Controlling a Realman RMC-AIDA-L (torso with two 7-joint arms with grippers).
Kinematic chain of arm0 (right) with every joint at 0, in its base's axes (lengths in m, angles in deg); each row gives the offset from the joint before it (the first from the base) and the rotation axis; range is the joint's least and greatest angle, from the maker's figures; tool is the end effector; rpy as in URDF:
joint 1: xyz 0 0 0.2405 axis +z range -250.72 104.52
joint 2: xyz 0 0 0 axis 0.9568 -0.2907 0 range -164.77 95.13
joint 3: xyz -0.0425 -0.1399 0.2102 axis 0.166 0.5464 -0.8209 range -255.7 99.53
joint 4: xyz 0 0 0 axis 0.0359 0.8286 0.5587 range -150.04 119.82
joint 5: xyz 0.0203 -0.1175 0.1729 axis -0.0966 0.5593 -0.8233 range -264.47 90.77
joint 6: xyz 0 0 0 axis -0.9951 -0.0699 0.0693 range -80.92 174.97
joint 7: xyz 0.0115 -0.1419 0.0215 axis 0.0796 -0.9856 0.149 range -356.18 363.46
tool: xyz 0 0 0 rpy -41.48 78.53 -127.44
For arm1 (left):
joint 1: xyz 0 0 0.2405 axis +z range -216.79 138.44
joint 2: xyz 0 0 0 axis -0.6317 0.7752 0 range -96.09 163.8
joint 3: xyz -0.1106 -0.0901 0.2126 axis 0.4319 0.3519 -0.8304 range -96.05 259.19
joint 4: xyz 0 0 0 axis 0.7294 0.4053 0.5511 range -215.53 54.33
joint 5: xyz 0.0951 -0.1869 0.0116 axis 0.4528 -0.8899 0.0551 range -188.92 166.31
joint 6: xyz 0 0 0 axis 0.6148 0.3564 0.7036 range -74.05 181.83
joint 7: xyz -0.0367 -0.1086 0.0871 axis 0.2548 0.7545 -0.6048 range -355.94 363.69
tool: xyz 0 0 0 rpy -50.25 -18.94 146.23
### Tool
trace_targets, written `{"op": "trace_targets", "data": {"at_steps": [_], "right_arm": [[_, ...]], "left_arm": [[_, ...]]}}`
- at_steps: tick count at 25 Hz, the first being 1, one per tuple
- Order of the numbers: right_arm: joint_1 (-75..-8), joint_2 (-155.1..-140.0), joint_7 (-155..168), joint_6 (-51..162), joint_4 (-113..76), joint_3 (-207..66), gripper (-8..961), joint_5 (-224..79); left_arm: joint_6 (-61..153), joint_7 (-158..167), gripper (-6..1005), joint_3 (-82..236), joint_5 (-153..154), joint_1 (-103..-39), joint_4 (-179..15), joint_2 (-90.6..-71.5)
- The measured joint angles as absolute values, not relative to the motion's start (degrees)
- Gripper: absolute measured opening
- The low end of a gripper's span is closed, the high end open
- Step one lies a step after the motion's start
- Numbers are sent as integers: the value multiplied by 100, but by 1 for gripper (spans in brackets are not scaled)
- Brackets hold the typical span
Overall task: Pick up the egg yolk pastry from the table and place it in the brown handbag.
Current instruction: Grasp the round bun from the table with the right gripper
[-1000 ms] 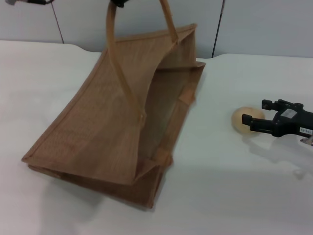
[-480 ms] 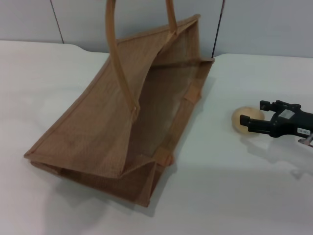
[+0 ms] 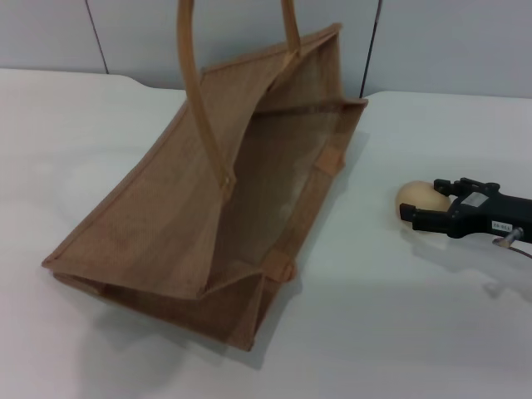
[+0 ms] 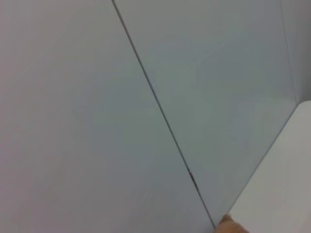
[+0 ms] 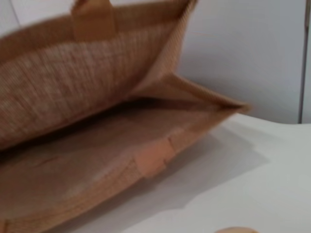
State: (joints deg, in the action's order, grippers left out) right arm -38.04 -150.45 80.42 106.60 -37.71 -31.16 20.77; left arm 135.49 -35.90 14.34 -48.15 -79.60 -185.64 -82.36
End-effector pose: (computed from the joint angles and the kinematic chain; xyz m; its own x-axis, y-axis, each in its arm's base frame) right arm 0.3022 0.3768 -0.0218 0.7843 -0.4555 -0.4213 -0.6110 -0.6848 -0.3971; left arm -0.0429 0.3861 0.1224 0.9825 0.1296 0.1336 0.1861 -0.6792 -0.7099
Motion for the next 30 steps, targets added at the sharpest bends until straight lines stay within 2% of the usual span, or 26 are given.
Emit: {"op": "trace_targets", "data": {"at_steps": [30], "right_arm": [[-3662, -15031, 8970, 10596, -4253, -2842, 894, 2681]], "left_arm": [[13554, -3581, 118, 1417, -4600, -7918, -18579, -8233]]}}
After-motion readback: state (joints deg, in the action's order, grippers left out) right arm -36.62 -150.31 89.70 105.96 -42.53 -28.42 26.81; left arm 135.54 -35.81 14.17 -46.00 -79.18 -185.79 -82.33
